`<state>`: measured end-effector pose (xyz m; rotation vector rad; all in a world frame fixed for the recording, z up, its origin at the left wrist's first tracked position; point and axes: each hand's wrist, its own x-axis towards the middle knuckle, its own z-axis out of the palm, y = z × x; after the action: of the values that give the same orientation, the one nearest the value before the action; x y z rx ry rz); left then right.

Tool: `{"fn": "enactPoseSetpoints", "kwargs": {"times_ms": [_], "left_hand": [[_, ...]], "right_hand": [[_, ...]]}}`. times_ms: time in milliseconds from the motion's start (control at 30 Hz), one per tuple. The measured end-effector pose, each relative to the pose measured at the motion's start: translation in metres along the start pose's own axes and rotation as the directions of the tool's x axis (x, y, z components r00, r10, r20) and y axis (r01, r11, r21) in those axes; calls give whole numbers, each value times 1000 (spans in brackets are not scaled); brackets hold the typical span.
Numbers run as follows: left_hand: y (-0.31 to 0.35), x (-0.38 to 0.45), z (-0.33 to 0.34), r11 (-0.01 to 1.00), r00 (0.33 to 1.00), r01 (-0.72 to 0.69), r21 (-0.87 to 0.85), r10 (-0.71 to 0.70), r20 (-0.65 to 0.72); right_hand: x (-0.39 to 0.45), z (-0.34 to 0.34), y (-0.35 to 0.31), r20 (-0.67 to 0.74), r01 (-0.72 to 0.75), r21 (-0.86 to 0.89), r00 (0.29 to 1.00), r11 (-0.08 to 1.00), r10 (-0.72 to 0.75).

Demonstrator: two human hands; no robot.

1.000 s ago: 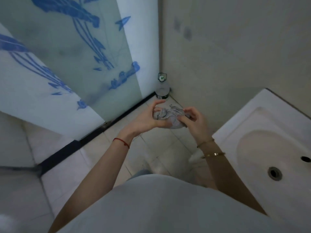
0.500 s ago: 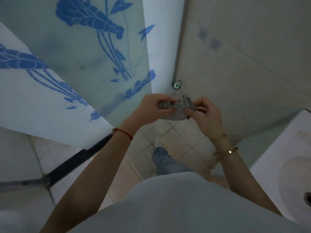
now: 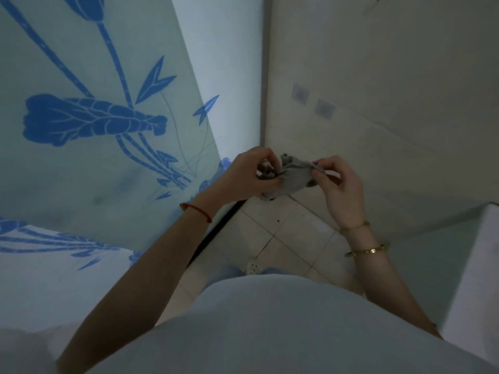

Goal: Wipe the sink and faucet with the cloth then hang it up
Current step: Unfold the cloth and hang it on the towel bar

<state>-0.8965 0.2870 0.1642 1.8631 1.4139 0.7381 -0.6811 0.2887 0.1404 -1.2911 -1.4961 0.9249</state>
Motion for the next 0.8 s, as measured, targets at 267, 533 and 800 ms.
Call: {"fn": "enactPoseSetpoints", "kwargs": {"times_ms": [267,533,800], "left_hand": [[-13,75,-16,976,932,-194,101,151,328],[-26,138,-40,899,832,-438,11,400,384],[-23,172,-46,898,744,-431,-86,408,529]], "right_hand": [[45,2,-22,-217,6,42,976,999,3],[67,-2,-29,-426,-31,6,904,1000,30],[69,-7,-45,-580,-85,-85,815,993,20]]}}
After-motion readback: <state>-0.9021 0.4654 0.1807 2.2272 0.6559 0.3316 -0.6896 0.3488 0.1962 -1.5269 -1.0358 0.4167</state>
